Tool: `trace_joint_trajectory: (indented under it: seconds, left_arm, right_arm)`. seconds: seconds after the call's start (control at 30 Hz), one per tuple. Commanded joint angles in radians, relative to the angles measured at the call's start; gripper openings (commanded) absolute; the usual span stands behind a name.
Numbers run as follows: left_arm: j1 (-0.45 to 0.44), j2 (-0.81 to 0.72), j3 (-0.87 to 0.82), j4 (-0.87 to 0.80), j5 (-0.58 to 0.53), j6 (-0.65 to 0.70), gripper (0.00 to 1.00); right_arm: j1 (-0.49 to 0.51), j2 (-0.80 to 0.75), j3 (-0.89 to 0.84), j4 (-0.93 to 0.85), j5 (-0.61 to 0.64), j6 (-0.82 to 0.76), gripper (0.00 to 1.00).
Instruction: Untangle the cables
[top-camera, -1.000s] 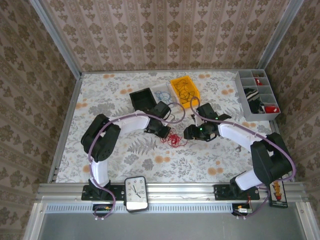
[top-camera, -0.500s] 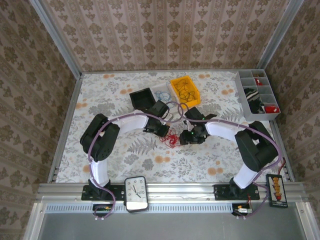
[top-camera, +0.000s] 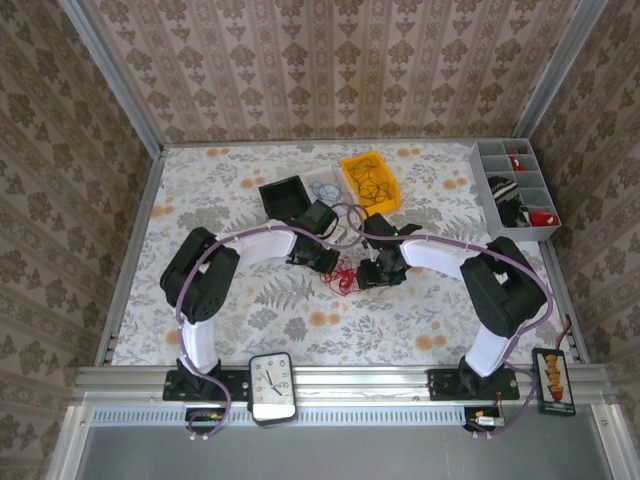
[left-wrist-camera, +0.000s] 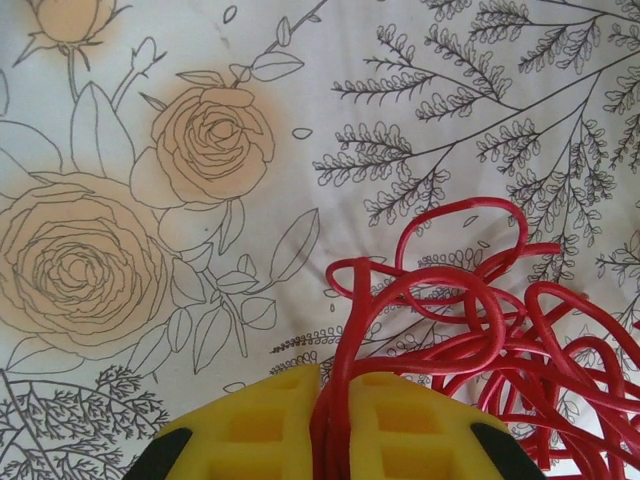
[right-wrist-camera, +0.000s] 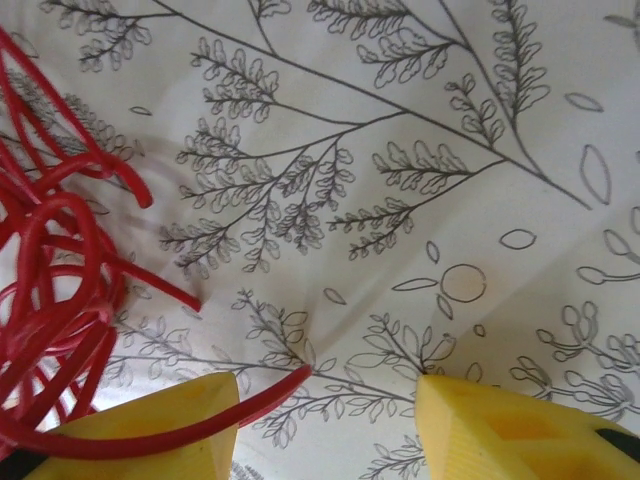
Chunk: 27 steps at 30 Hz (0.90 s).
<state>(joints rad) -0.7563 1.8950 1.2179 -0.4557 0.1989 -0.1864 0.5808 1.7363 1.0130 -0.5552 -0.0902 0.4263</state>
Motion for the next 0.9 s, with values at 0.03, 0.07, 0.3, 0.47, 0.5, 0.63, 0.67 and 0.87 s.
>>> trace_joint_trajectory:
  seconds: [0.03,0.07,0.3,0.47,0.5,0.63,0.67,0.87]
  left_arm:
    - [-0.002,-0.028,-0.015,0.022,0.021,-0.005,0.0]
    - [-0.001,-0.032,-0.017,0.023,0.018,-0.004,0.0]
    - [0.027,-0.077,-0.092,0.013,-0.033,-0.024,0.0]
    - [0.076,-0.134,-0.189,-0.024,-0.091,-0.051,0.0]
    - [0.083,-0.147,-0.207,-0.032,-0.097,-0.051,0.0]
    - [0.109,-0.205,-0.273,-0.058,-0.139,-0.058,0.0]
    - [0.117,-0.215,-0.286,-0.066,-0.156,-0.065,0.0]
    - [0.196,-0.269,-0.338,-0.154,-0.32,-0.165,0.0]
  right_arm:
    - [0.064,0.087,0.068,0.024,0.249,0.014,0.49]
    - [0.077,0.102,0.079,-0.018,0.304,0.019,0.49]
    - [0.055,0.116,0.057,-0.097,0.492,0.131,0.45]
    - [-0.038,0.058,0.019,-0.078,0.468,0.163,0.45]
    - [-0.059,0.055,0.014,-0.074,0.456,0.166,0.45]
    - [-0.134,0.047,0.009,-0.068,0.426,0.179,0.45]
    - [-0.147,0.045,0.009,-0.068,0.42,0.183,0.45]
    - [-0.205,0.03,0.015,-0.075,0.418,0.204,0.45]
